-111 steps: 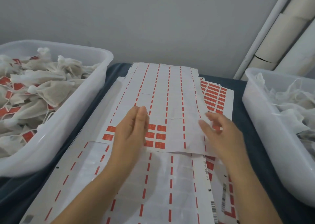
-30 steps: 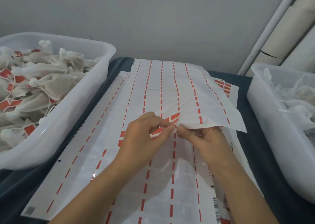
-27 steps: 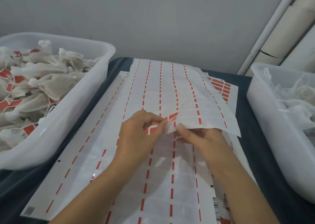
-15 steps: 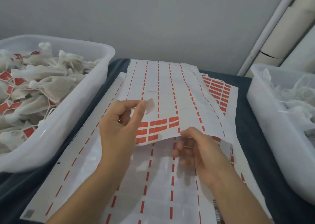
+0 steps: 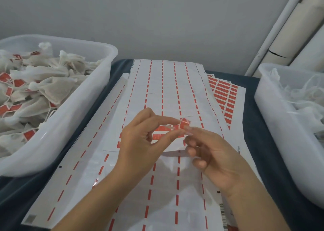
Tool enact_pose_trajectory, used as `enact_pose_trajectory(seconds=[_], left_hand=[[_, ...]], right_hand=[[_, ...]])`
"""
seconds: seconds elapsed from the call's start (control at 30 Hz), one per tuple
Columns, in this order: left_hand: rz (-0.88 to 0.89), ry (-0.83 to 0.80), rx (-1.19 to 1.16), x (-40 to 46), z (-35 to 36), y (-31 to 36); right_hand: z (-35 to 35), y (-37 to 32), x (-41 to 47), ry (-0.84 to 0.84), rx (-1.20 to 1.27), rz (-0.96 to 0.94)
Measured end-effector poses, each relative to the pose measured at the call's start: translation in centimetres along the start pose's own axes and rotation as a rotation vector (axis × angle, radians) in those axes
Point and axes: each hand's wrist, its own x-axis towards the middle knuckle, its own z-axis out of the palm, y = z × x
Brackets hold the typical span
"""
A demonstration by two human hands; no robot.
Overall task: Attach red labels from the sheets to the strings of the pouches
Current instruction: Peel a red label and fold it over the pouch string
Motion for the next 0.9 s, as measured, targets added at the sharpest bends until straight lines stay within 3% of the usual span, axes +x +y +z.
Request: enact_pose_trajectory(seconds=[0.17,0.3,0.4,0.6,0.77,0.9], left_hand=[[-0.09,-0.062,-0.073,-0.3,0.1,0.1],[-0.11,-0.082,-0.096,-0.3,0.3,0.5],[-0.102,-0.099,-0.088,-0.3,0.2,0.6],[-0.095,-0.15,-0.087,-0.5,0.3,0.4],[-0.109,-0.152,-0.069,-0.6,0.3,0.3],[-0.225,-0.222,-0.118,-0.2,0.0,0.0]], right_hand=[[-0.5,-0.2,0.0,0.163,0.105,-0.216],[0.2,0.1,0.2,0.192,-0.31,-0.44],[0.8,0.6,0.2,0.063,-0.371,-0.451],[0.1,0.8,0.4,0.012,-0.346,-0.426],[0.2,0.9,0.3,0.058,-0.362,-0.505],[-0.4,0.3,0.3,0.157,-0.4,-0.607]])
